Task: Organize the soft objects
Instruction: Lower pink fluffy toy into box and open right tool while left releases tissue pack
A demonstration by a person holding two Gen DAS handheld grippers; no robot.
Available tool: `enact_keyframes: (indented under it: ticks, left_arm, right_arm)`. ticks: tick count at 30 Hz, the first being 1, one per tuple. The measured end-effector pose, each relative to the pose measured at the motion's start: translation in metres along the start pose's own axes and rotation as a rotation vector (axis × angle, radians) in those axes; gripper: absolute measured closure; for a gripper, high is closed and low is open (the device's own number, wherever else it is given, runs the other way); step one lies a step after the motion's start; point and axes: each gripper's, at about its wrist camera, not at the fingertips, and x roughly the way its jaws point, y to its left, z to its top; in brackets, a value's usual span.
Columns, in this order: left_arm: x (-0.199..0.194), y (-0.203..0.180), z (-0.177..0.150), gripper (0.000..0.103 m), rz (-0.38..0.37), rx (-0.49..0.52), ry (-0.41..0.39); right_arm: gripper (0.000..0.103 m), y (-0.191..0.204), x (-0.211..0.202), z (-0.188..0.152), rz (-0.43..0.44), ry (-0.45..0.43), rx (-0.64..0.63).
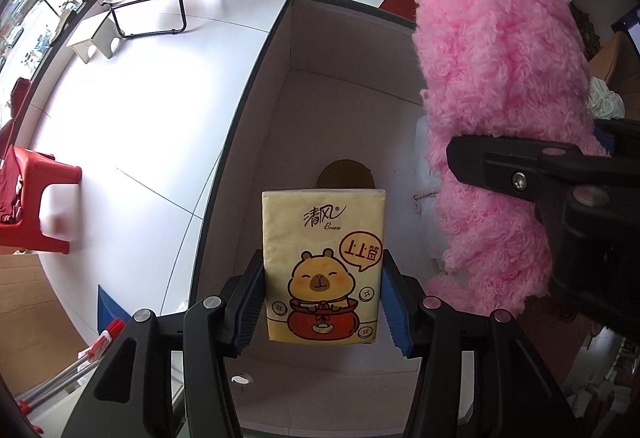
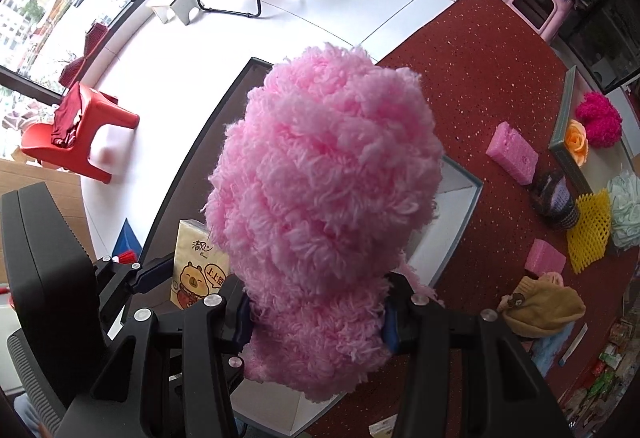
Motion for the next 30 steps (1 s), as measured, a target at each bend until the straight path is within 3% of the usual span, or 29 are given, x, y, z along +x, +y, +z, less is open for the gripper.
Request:
enact_keyframes:
  ticks: [15,16,17,18,19,20,23,24,30]
  left_arm:
    - [0.002,-0.003,-0.009,0.047,-0.030,-0.013,-0.002]
    - [0.002,-0.003,-0.010,0.037,-0.035,-0.015,-0.002]
    - [0.002,-0.002,-0.010,0.016,-0.038,-0.021,-0.003]
    - [0.000,-0.001,-0.010,0.003,-0.039,-0.032,-0.011]
    - [-0.002,-0.001,-0.010,0.001,-0.045,-0.041,-0.019]
    - [-0.005,0.000,-0.010,0.001,-0.061,-0.048,-0.023]
    - [-0.009,-0.003,-0.009,0.001,-0.104,-0.049,-0.019]
    - [-0.010,-0.004,-0.011,0.001,-0.113,-0.046,-0.027]
    - [-0.013,-0.011,-0.010,0.001,-0.147,-0.044,0.010]
  right_arm:
    - [0.050,-0.001,0.027,0.021,0.043,0.004,-0.105]
    - [0.050,-0.001,0.028,0.020,0.048,0.005,-0.113]
    - [0.049,-0.001,0.030,0.020,0.056,0.009,-0.122]
    - [0.040,-0.001,0.031,0.019,0.064,0.014,-0.131]
    - [0.032,-0.002,0.031,0.016,0.065,0.014,-0.136]
    - [0.017,-0.002,0.031,0.015,0.064,0.008,-0.141]
    - [0.009,-0.004,0.020,0.011,0.029,-0.067,-0.155]
    - [0.001,-0.004,0.015,0.010,0.011,-0.091,-0.160]
    - [0.000,-0.005,-0.015,0.000,-0.044,-0.195,-0.196]
